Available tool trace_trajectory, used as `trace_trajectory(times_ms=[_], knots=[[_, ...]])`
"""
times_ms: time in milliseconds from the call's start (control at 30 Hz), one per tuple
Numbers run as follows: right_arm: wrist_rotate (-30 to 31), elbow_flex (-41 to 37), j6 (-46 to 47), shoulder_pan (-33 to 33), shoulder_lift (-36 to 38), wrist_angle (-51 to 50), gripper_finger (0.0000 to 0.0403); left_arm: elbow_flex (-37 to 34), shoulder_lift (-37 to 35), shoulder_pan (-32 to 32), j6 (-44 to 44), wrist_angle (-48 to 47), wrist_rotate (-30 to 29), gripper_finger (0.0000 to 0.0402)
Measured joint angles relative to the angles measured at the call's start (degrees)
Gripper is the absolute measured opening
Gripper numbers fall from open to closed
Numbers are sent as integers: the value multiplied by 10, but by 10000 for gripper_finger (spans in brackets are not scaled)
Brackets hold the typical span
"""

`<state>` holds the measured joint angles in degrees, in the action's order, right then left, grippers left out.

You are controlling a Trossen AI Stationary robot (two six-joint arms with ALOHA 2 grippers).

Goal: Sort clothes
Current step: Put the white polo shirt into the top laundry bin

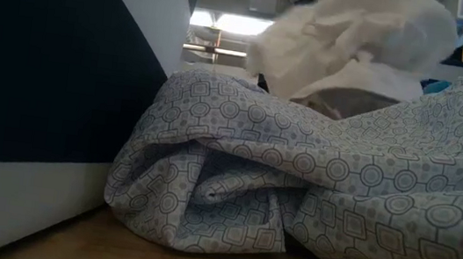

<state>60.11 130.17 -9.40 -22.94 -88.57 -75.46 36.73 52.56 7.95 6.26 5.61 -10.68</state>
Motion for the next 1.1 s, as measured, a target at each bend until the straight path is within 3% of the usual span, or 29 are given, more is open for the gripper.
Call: trace_trajectory(times_ms=[167,533,800,900,1100], knots=[[-44,-60,78,-63,-1,-75,9,0,0,0,0,0,0,166],[-114,-264,107,-158,-1,-37,9,0,0,0,-3,-1,0,166],[-255,-399,108,-201,-1,48,9,0,0,0,0,1,0,166],[-302,-430,112,-203,-1,64,10,0,1,0,1,1,0,166],[-306,-446,140,-203,-2,65,48,0,1,0,1,1,0,166]])
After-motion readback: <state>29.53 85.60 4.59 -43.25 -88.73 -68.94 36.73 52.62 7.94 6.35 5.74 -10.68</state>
